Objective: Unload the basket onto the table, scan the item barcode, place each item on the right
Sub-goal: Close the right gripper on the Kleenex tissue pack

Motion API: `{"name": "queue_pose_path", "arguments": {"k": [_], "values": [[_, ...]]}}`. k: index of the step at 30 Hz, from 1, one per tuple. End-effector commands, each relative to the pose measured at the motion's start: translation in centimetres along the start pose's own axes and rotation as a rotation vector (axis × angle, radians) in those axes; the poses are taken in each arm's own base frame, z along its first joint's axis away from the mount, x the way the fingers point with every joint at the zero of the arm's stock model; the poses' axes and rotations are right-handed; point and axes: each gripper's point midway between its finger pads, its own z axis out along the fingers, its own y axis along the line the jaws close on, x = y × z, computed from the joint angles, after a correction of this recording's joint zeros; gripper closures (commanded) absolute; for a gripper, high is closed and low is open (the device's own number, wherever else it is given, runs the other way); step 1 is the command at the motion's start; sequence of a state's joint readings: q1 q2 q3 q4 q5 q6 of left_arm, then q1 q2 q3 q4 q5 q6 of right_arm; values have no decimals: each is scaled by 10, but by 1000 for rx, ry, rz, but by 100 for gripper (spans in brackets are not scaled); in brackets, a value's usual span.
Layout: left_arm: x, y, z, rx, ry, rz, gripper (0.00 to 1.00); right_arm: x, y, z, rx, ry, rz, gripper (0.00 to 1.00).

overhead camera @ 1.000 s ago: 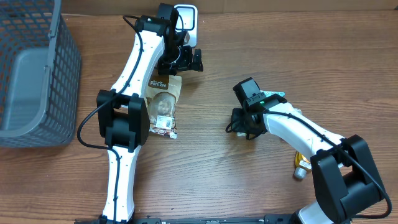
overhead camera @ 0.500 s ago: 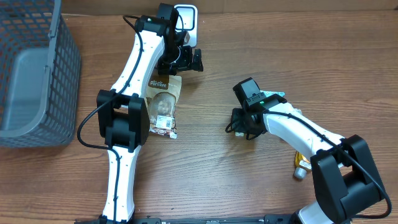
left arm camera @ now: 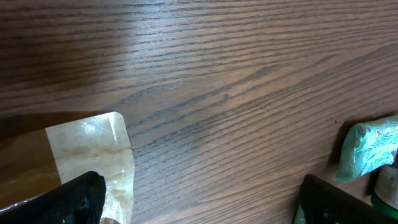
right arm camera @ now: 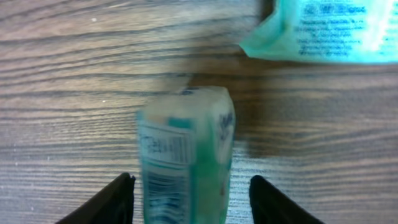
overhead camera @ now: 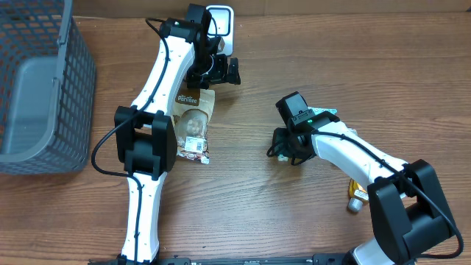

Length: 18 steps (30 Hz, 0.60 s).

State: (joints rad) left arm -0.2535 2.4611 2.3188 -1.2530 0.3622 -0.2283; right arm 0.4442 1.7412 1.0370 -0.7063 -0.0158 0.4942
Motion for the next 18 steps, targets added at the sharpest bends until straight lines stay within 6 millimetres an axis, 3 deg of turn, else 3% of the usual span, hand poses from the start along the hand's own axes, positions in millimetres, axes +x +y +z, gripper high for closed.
{"name": "queue_pose_path", "arguments": {"k": [1, 2, 4, 5, 6, 7, 8, 9, 18], "values": [[-5, -10, -23, 5, -53, 48, 0, -2, -1, 1, 4, -9, -3, 43], [-5, -10, -23, 5, -53, 48, 0, -2, -1, 1, 4, -9, -3, 44], [-5, -10, -23, 5, -53, 48, 0, -2, -1, 1, 4, -9, -3, 65], [-5, -10, -23, 5, -53, 48, 0, -2, -1, 1, 4, -9, -3, 69], [-5, -10, -23, 5, -53, 48, 0, -2, -1, 1, 4, -9, -3, 67], [-5, -10, -23, 5, -53, 48, 0, -2, -1, 1, 4, -9, -3, 56], [-5, -10, -23, 5, -53, 48, 0, -2, -1, 1, 4, -9, -3, 38], [-5, -10, -23, 5, -53, 48, 0, -2, -1, 1, 4, -9, -3, 34], [-5, -10, -23, 5, -53, 48, 0, -5, 0, 0, 3, -15, -3, 27]]}}
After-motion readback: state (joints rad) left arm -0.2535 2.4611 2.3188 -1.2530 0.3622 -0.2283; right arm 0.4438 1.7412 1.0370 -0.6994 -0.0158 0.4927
